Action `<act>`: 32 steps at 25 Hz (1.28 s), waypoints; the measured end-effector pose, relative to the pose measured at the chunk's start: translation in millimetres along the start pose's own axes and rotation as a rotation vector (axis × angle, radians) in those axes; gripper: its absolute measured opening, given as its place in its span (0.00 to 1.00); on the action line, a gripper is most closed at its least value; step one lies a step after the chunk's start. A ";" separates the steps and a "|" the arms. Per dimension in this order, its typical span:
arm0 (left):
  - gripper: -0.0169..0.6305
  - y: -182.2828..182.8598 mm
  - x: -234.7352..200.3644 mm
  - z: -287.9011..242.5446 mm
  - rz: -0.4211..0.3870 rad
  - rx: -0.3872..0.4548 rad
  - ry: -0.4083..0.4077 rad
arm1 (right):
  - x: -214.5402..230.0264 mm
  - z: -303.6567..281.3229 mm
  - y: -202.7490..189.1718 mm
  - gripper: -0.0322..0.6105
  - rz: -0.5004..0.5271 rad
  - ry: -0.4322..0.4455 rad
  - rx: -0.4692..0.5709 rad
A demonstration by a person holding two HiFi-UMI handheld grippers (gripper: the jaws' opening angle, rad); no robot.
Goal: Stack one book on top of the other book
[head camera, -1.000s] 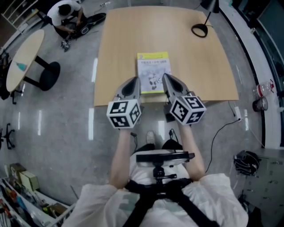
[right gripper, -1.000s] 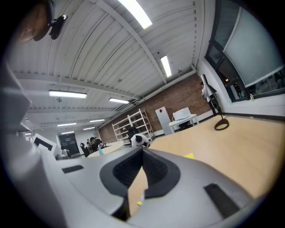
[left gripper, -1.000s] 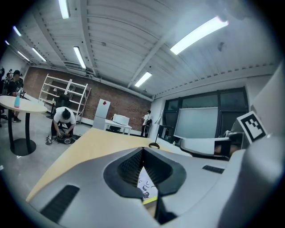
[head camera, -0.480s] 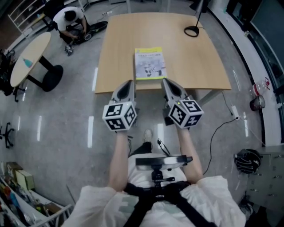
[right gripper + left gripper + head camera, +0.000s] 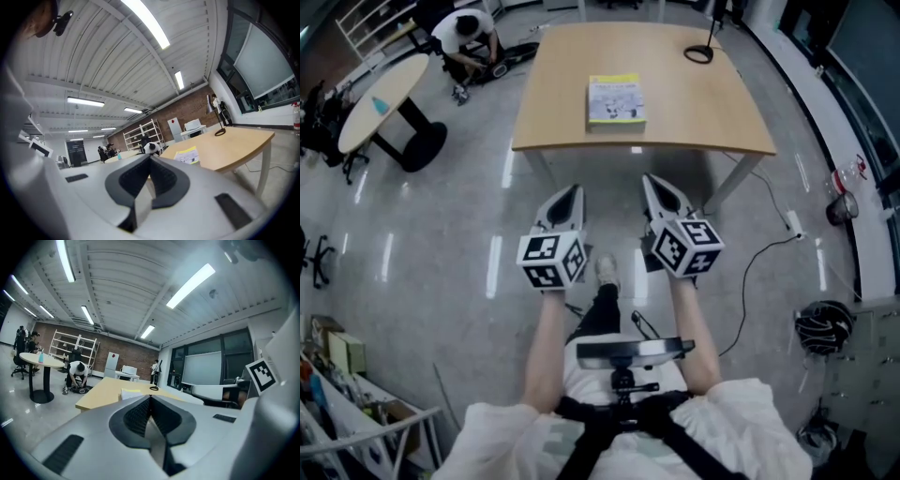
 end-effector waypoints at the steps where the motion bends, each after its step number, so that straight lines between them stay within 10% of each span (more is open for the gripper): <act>1: 0.04 0.0 4.1 11.4 -0.009 0.000 0.002 | -5.6 8.9 -2.0 0.04 -0.004 -0.001 -0.002; 23: 0.04 0.4 49.2 217.6 -0.034 0.012 -0.084 | -173.8 192.7 -92.1 0.04 -0.078 -0.117 -0.079; 32: 0.04 19.2 74.3 254.1 0.005 0.106 -0.074 | -191.5 227.3 -59.5 0.04 0.030 -0.086 -0.028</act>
Point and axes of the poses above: the fingertips, and each gripper's own axes: z backward along the fingers, x to its right, y out of its top, the point moved 3 cm from there along z, backward along the fingers, and after that the axes turned 2 degrees about -z, right-handed, at the moved point
